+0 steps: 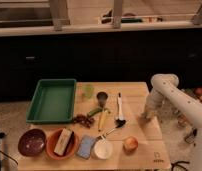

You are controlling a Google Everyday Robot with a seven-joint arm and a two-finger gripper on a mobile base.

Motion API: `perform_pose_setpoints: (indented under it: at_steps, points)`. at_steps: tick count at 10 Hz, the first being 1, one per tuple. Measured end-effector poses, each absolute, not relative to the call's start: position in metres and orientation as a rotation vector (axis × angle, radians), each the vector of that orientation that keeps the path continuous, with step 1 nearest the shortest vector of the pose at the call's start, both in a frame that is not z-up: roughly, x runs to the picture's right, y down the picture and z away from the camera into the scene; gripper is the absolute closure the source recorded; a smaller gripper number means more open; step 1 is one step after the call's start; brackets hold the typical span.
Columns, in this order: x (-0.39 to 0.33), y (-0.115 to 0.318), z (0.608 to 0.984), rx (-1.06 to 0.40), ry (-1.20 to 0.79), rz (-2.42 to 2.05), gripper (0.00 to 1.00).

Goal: Wipe table surface with towel

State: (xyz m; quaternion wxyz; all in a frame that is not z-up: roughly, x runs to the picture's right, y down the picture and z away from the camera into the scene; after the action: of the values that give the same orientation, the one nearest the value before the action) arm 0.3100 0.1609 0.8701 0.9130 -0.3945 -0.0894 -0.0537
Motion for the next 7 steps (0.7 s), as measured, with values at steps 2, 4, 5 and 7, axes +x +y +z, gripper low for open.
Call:
perform_pose_setpoints:
  at_steps: [2,4,5,7]
  points:
    - [0.304,0.15,0.88,-0.798,-0.186,-0.119,1.0]
    - [0.292,0.146,0.884,-0.788,-0.21,-0.143,1.0]
    - [0.28,0.144,0.884,-0.778,-0.232,-0.161,1.0]
    - [0.261,0.14,0.883,-0.76,-0.277,-0.199,1.0]
